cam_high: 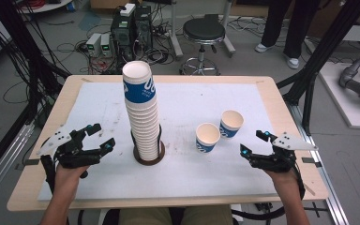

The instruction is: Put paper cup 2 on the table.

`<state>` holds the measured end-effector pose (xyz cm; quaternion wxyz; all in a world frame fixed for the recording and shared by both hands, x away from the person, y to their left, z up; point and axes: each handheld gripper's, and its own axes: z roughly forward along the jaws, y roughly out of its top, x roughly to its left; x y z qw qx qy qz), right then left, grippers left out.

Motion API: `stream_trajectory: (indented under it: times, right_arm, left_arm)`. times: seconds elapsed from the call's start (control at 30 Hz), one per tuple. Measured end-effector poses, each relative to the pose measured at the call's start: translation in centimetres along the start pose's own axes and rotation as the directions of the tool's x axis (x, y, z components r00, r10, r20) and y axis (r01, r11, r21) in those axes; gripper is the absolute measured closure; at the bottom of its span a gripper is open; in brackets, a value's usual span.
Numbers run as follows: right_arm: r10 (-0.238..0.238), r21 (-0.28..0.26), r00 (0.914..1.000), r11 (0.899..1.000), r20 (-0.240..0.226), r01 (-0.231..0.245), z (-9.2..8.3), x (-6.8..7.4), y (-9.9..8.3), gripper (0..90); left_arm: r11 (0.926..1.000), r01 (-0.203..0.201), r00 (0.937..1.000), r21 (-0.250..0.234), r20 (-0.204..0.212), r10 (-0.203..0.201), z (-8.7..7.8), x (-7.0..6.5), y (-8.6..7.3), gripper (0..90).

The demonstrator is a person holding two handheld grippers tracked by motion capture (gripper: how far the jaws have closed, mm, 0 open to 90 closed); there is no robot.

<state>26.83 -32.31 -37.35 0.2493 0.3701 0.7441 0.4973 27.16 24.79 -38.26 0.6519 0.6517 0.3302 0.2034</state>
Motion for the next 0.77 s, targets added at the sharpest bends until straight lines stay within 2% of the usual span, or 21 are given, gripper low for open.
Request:
stream_trajectory:
  times: [0.77]
  right_arm:
    - [0.003, -0.016, 1.0000, 1.000, 0.002, -0.003, -0.40, -0.24, 0.06, 19.0]
  left_arm:
    - [1.0000, -0.003, 0.9999, -0.002, -0.011, 0.003, -0.23, 0.18, 0.04, 15.8]
